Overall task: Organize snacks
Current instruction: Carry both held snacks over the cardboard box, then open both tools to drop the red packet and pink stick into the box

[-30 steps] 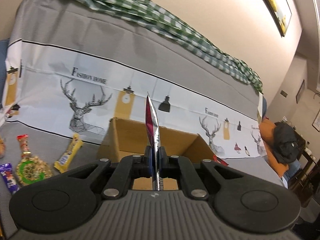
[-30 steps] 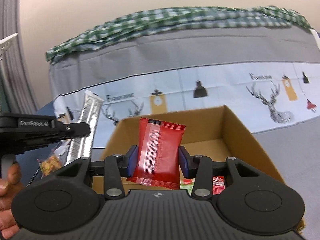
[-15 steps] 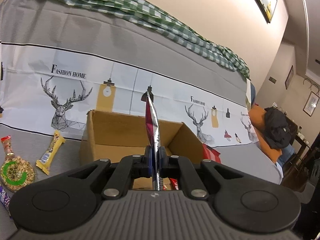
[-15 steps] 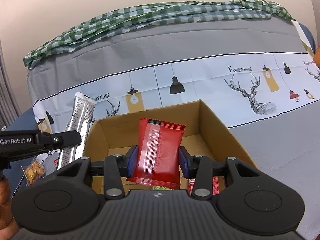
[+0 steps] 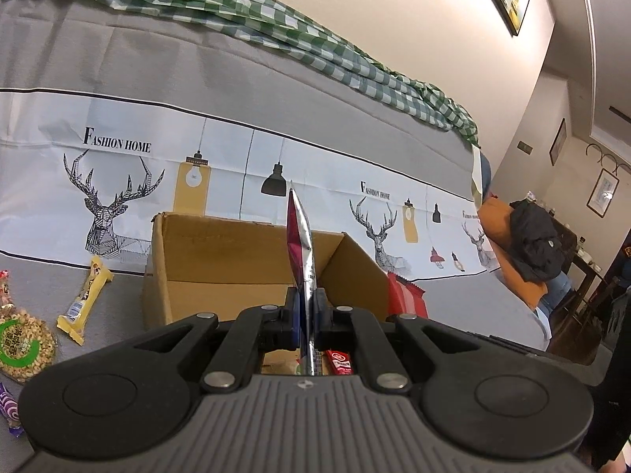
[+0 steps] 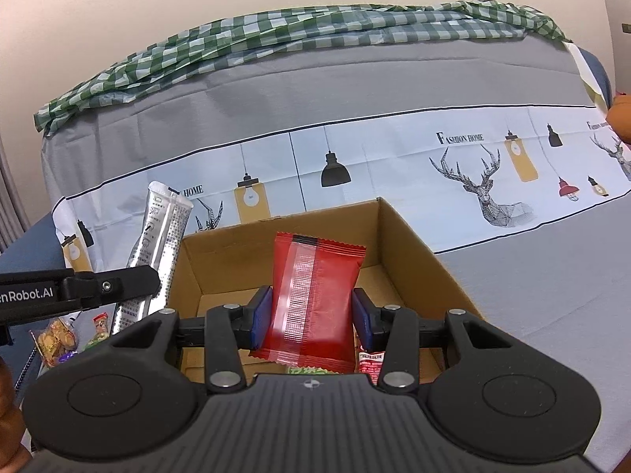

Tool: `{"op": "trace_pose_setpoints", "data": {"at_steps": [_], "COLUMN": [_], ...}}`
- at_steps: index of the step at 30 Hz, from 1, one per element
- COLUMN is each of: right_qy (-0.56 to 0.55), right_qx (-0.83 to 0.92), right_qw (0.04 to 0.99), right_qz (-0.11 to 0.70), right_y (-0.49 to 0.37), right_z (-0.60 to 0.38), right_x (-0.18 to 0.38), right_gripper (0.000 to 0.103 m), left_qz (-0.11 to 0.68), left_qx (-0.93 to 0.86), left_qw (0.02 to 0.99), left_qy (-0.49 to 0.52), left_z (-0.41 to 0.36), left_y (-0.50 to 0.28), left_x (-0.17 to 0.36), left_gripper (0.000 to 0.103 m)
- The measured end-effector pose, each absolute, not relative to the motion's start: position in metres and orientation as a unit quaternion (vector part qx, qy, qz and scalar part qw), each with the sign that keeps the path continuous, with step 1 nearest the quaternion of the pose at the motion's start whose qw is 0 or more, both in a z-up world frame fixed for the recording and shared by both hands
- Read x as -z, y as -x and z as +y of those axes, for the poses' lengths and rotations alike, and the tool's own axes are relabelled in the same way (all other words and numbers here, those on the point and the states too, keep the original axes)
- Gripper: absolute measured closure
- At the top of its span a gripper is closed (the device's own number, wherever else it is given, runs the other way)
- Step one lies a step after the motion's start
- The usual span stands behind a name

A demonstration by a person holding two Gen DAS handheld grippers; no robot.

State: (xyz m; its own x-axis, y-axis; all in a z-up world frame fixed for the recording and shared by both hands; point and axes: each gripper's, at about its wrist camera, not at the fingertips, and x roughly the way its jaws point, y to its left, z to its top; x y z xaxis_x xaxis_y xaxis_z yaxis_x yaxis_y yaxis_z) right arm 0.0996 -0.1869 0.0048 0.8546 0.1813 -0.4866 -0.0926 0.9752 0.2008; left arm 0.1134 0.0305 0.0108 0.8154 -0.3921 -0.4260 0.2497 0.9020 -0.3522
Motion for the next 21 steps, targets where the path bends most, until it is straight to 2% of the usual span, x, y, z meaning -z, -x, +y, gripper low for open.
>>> {"op": "trace_pose_setpoints", "data": {"at_steps": [21], "right_qy": [-0.080], "right_qx": [-0.052], "right_qw": [0.964], "right_qz": [0.250], "right_y": [-0.0974], "right_z": [-0.1874], "right_x": [-0.0052], "right_gripper": [0.058], "left_qz": [0.246], "left_qx": [0.187], "left_qw": [0.941], "left_qy": [0.137], "left_z": [0.0266], "left_y": [-0.1135], "left_x": [-0.0097], "left_gripper": [0.097]}}
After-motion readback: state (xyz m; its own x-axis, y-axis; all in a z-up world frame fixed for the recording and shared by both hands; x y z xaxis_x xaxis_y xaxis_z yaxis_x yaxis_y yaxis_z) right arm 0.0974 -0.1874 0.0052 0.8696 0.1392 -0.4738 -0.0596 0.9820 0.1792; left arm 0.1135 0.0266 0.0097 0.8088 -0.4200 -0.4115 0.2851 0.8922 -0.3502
